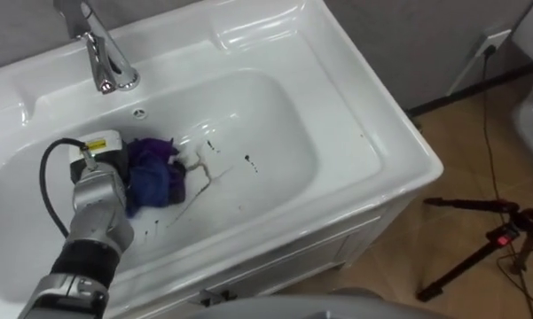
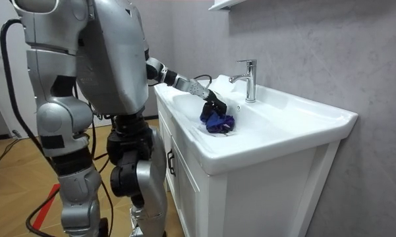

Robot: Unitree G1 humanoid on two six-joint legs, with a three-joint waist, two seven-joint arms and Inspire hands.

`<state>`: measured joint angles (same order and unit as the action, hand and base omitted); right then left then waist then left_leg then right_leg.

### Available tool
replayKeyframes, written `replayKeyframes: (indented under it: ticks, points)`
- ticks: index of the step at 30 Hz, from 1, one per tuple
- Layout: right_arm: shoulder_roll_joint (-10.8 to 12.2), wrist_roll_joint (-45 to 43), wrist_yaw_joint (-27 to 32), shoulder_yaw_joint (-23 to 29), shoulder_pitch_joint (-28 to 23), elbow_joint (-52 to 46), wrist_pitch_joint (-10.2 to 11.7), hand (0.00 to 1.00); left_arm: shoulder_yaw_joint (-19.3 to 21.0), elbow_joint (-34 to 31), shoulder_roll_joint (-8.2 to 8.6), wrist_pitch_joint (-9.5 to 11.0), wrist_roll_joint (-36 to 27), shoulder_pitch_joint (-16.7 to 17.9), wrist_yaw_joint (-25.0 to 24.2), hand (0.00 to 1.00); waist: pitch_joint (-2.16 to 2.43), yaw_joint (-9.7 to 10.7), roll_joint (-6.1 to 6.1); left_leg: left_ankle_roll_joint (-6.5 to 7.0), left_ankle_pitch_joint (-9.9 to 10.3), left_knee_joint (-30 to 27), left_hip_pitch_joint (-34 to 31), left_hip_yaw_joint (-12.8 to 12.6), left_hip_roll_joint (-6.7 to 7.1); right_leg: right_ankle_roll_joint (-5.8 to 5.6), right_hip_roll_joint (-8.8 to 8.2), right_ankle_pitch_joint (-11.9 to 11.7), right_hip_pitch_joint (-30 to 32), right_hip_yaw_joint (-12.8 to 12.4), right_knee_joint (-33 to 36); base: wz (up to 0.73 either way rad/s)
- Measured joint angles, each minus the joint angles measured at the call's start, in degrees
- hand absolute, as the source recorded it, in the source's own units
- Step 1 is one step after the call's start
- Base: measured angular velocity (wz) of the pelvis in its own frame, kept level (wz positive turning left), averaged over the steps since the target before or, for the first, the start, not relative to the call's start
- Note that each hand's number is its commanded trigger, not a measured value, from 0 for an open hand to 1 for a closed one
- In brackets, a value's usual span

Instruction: Wipe basin

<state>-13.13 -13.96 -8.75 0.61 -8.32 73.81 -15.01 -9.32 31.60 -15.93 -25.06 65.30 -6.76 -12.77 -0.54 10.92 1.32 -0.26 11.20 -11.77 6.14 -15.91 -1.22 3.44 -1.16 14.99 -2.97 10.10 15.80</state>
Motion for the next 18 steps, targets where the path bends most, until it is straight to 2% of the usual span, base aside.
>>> replayKeyframes:
  ticks: [5, 9, 13, 16, 18]
  points:
    - [0.0, 0.1, 0.0, 0.0, 0.6, -0.2, 0.0, 0.0, -0.2, 0.9, 0.17, 0.0, 0.0, 0.0, -0.4, 1.0, -0.07, 1.9, 0.88, 0.0, 0.0, 0.0, 0.0, -1.2, -0.1, 0.09, -0.02, 0.1, 1.0, -1.1, 1.1, -0.13]
    - [0.0, 0.2, 0.0, 0.0, 0.9, -0.2, 0.0, 0.0, -0.6, 1.0, 0.32, -0.1, 0.0, -0.1, -0.4, 1.0, 0.01, 3.1, 1.08, 0.0, 0.0, 0.1, -0.5, -1.3, -0.15, 0.13, 0.09, 0.2, 1.7, -1.4, 1.2, -0.01]
    - [0.0, 1.2, 0.0, -0.1, 1.1, 0.0, 0.0, 0.0, -2.3, 1.0, 0.44, -1.2, 0.0, -0.4, -0.3, 1.0, -0.02, 4.0, 1.14, 0.0, 0.0, 0.2, -0.6, -1.3, -0.15, 0.11, 0.11, 0.1, 1.8, -1.5, 1.3, -0.01]
    - [0.0, 1.2, -0.1, -0.7, 1.6, 0.6, 0.0, 0.0, -2.6, 1.1, 2.07, -1.6, 0.0, -1.0, -0.3, 1.0, -0.01, 4.7, 1.14, 0.0, 0.0, 0.2, -0.5, -1.9, -0.17, 0.02, 0.19, 0.0, 2.0, -2.3, 1.3, -0.11]
    - [0.0, 1.2, -0.2, -1.0, 1.6, 0.6, 0.0, 0.0, -3.8, 1.2, 2.52, -1.7, 0.0, -1.6, -0.3, 1.0, -0.01, 4.8, 1.14, 0.0, 0.0, 0.2, -0.4, -2.5, -0.17, -0.03, 0.19, -0.1, 2.1, -2.5, 1.3, -0.1]
